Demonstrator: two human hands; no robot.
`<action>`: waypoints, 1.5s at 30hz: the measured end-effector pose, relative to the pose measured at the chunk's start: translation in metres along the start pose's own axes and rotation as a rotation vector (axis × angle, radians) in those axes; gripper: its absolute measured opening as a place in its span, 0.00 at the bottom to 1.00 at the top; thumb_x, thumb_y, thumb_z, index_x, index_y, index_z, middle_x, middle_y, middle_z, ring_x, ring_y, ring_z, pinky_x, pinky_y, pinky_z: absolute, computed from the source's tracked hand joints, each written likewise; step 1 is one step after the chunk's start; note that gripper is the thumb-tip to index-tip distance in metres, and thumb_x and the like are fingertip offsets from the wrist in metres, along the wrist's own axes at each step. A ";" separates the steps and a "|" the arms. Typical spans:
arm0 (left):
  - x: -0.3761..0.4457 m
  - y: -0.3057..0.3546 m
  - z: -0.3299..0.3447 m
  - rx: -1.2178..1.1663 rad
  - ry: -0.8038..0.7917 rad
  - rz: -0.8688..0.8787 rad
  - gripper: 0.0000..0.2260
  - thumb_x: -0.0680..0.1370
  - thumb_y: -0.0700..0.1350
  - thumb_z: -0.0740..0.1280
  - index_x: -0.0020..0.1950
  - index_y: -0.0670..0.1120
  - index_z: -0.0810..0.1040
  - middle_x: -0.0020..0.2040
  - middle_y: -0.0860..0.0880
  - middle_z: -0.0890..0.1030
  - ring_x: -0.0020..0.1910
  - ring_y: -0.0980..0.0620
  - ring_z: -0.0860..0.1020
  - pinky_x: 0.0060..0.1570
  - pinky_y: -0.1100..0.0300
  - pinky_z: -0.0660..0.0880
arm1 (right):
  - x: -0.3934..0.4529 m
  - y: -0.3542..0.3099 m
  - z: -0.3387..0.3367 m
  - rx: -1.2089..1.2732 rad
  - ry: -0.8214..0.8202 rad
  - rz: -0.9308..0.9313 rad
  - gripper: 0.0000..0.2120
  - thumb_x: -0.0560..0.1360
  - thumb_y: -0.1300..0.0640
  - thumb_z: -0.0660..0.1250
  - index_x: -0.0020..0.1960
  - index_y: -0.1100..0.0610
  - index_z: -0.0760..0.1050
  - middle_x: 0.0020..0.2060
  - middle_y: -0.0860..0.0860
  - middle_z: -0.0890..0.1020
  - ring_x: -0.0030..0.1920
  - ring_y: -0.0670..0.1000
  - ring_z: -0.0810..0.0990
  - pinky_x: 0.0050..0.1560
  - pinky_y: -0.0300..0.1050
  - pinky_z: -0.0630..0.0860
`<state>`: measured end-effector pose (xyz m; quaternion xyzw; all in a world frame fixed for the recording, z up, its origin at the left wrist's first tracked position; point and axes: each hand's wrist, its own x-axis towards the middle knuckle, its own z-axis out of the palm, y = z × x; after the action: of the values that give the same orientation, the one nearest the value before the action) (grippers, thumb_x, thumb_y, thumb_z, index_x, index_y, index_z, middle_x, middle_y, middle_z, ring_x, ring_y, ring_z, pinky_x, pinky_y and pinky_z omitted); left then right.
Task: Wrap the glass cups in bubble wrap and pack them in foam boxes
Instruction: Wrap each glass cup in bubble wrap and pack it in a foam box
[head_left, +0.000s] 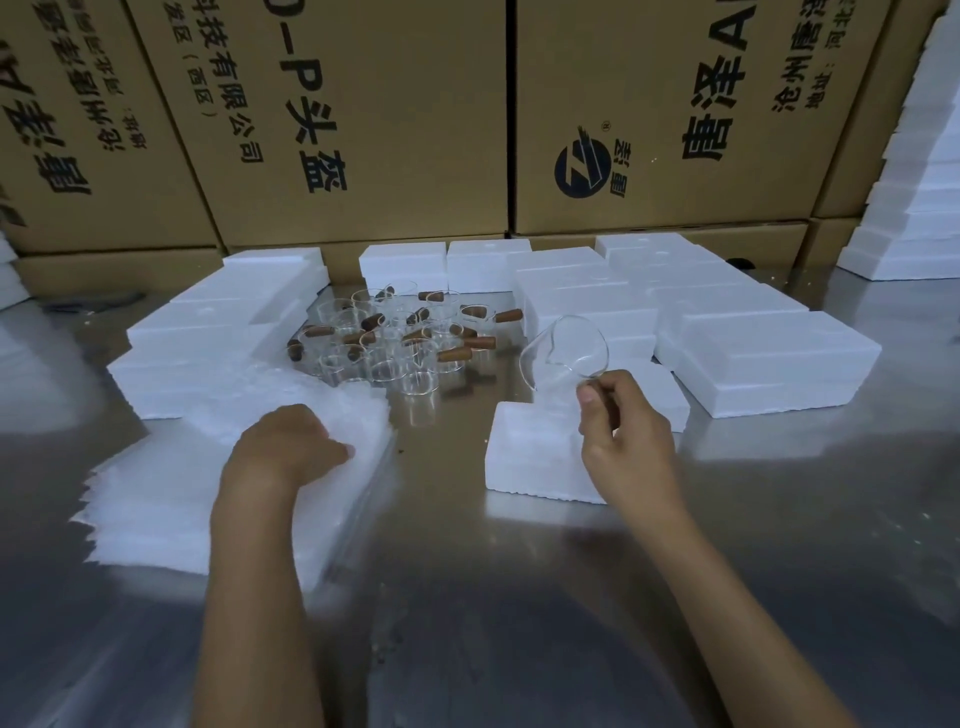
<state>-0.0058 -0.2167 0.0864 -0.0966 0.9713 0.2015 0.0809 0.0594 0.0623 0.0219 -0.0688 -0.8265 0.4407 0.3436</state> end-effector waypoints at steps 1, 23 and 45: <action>0.002 0.001 0.001 -0.039 0.026 -0.012 0.16 0.78 0.49 0.73 0.58 0.39 0.79 0.61 0.40 0.78 0.60 0.39 0.76 0.59 0.50 0.75 | 0.000 -0.001 0.000 0.002 0.000 -0.004 0.05 0.81 0.50 0.59 0.51 0.49 0.72 0.36 0.43 0.78 0.41 0.50 0.80 0.43 0.50 0.74; -0.007 0.070 0.060 -0.432 0.198 0.566 0.09 0.81 0.45 0.69 0.42 0.47 0.84 0.41 0.52 0.83 0.39 0.57 0.79 0.41 0.58 0.74 | -0.007 -0.033 -0.012 0.745 -0.469 0.078 0.10 0.85 0.52 0.56 0.52 0.53 0.74 0.57 0.51 0.84 0.34 0.52 0.78 0.39 0.45 0.78; -0.032 0.085 0.056 -0.993 0.160 0.785 0.08 0.83 0.44 0.65 0.48 0.46 0.82 0.42 0.58 0.82 0.40 0.64 0.77 0.44 0.71 0.70 | -0.017 -0.019 0.004 -0.165 -0.134 -0.121 0.03 0.81 0.48 0.63 0.49 0.46 0.73 0.44 0.33 0.82 0.42 0.43 0.80 0.39 0.40 0.73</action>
<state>0.0126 -0.1124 0.0738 0.2259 0.7283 0.6346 -0.1262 0.0738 0.0414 0.0262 -0.0174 -0.8835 0.3535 0.3068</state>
